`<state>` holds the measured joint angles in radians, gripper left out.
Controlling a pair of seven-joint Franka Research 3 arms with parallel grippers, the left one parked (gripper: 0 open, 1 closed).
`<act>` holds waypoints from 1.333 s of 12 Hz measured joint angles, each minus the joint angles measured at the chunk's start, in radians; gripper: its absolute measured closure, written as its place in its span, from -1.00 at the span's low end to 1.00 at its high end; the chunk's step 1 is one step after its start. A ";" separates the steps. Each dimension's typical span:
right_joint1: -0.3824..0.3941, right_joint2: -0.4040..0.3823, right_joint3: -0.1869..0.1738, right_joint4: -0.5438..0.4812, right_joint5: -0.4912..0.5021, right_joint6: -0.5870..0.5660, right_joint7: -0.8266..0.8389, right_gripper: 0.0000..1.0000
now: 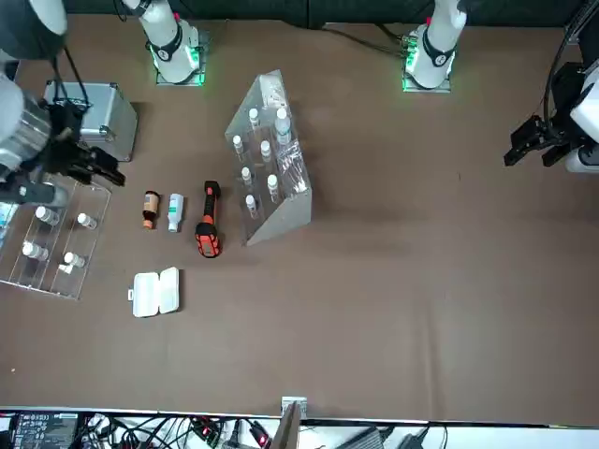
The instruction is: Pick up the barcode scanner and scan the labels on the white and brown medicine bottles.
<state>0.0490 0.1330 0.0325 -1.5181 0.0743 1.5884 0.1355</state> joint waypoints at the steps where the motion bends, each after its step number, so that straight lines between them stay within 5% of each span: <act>1: -0.015 -0.011 0.000 0.010 0.000 -0.015 -0.013 -1.00; 9: -0.023 -0.111 -0.009 0.004 -0.097 -0.046 -0.033 -1.00; 16: 0.003 -0.134 -0.059 -0.029 -0.110 -0.048 -0.036 -1.00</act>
<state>0.0523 -0.0010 -0.0269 -1.5472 -0.0352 1.5407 0.0999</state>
